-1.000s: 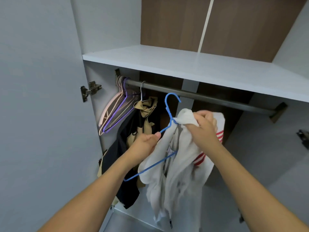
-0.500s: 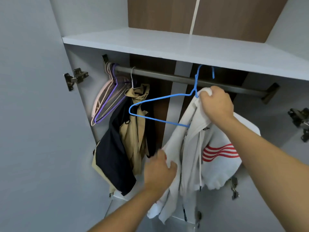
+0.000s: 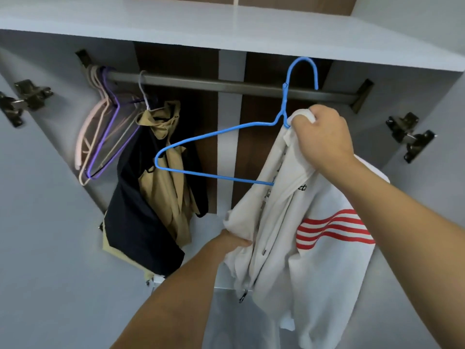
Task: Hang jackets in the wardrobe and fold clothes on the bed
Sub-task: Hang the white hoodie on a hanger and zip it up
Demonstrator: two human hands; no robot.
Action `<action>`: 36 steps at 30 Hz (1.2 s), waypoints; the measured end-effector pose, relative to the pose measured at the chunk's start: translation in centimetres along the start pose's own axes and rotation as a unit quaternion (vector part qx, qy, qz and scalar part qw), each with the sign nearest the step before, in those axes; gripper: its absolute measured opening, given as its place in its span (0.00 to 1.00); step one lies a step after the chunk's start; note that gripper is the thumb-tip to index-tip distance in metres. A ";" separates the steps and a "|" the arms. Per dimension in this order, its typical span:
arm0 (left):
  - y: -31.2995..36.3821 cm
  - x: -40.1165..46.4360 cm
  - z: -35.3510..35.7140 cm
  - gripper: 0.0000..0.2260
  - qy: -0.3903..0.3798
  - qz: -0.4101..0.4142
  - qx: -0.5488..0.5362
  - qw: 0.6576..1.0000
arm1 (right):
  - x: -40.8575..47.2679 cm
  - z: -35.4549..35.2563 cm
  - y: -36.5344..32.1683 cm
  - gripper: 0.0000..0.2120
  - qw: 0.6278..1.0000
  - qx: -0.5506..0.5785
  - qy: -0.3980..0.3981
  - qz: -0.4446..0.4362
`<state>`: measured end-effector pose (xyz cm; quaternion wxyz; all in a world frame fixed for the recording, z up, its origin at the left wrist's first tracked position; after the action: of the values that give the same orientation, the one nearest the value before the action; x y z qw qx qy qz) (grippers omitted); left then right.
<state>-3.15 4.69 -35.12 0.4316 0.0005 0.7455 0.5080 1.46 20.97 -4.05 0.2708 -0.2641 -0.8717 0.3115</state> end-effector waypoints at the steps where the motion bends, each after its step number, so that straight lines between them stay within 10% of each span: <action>1: -0.1 0.3 0.5 0.36 -0.016 0.008 0.011 1.000 | -0.1 -0.1 0.2 0.11 1.000 -0.003 0.005 0.000; 15: 11.9 -8.0 -15.0 0.10 0.126 0.189 -0.152 0.962 | -2.4 -0.6 2.7 0.11 0.995 -0.097 -0.012 -0.024; 24: 20.8 -18.1 -18.7 0.21 0.191 0.199 -0.018 0.961 | -3.6 3.3 -1.6 0.09 0.967 -0.229 -0.045 -0.099; 33: 25.4 -23.4 -10.1 0.07 0.064 0.304 0.053 0.949 | -2.5 7.1 -4.4 0.10 0.997 -0.027 -0.064 0.028; 36: 25.1 -24.6 -10.3 0.07 0.079 0.418 0.235 0.874 | -1.1 6.3 -4.5 0.10 0.997 0.036 -0.065 0.034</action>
<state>-5.34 -1.69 0.87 0.1053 0.3736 0.8049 0.4489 -3.11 14.76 -5.44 0.2121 -0.2631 -0.8663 0.3678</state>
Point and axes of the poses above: each hand's wrist, its own x-axis towards the middle knuckle, its own z-axis out of the palm, y = z × x, the point moved 3 cm from there along x, towards the middle knuckle, and after that the axes turned 6 degrees about z, right-handed, at the moved point
